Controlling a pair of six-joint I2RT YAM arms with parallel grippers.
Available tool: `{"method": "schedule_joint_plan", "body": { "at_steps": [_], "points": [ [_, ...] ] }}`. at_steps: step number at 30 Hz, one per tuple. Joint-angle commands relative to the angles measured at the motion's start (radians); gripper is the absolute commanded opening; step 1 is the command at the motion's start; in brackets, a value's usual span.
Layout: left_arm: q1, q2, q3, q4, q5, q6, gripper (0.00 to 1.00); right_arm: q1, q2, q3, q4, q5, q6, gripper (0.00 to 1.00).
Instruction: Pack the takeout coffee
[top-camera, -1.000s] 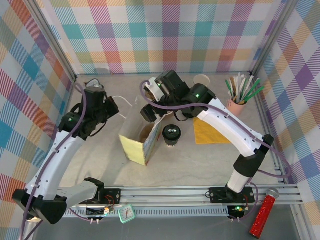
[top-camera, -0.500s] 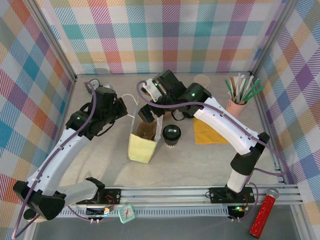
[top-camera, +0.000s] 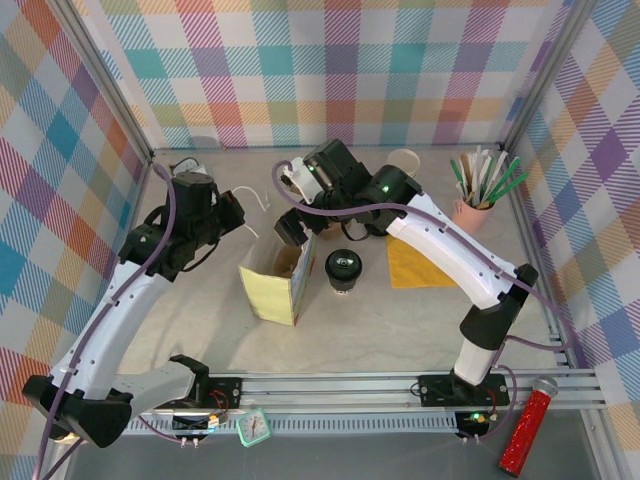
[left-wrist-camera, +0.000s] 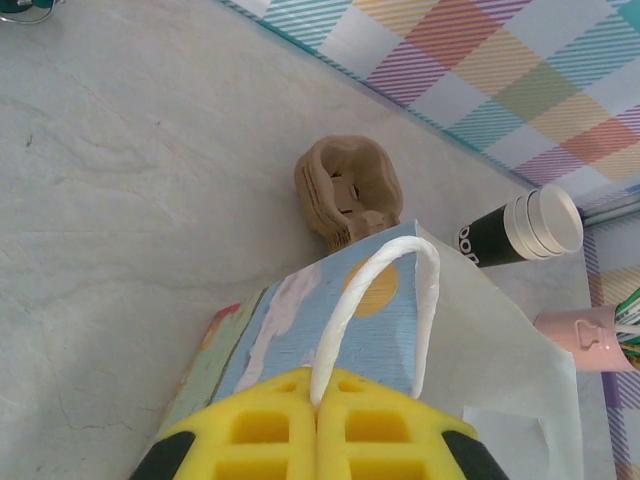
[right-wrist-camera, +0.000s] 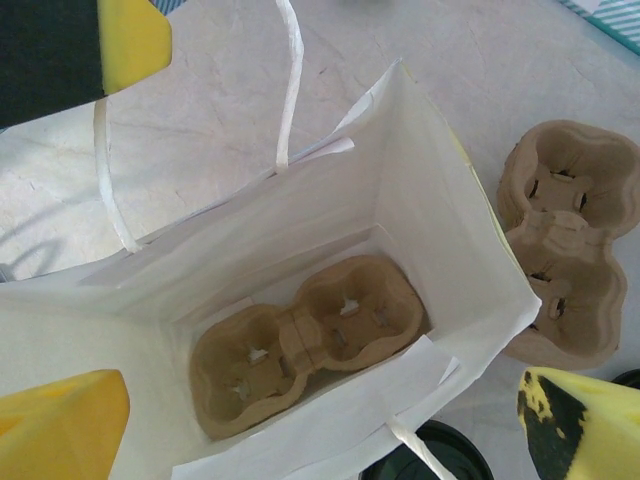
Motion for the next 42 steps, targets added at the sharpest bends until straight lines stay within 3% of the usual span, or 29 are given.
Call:
{"method": "schedule_joint_plan", "body": {
  "at_steps": [1, 15, 19, 28, 34, 39, 42],
  "points": [
    [-0.003, -0.005, -0.007, 0.029, -0.001, -0.006, 0.00, 0.004, 0.011, 0.033, 0.000, -0.019, -0.014, 0.99],
    [-0.002, -0.001, 0.016, 0.007, -0.017, 0.016, 0.04, 0.004, 0.009, 0.036, 0.010, 0.026, 0.010, 0.99],
    [0.000, 0.000, 0.017, 0.006, -0.015, 0.021, 0.04, -0.005, 0.001, 0.036, 0.008, 0.071, 0.080, 0.99],
    [0.001, -0.005, 0.019, 0.007, -0.011, 0.030, 0.04, -0.108, -0.096, -0.059, -0.019, -0.009, 0.297, 0.99],
    [0.002, -0.009, 0.016, 0.007, -0.008, 0.033, 0.05, -0.129, -0.156, -0.184, -0.035, -0.089, 0.428, 0.82],
    [0.001, -0.015, 0.004, 0.018, 0.003, 0.026, 0.05, -0.127, -0.141, -0.193, -0.043, -0.180, 0.485, 0.75],
    [0.001, -0.014, 0.007, 0.015, 0.006, 0.025, 0.05, -0.127, -0.130, -0.171, -0.040, -0.241, 0.496, 0.64]
  ]
}}
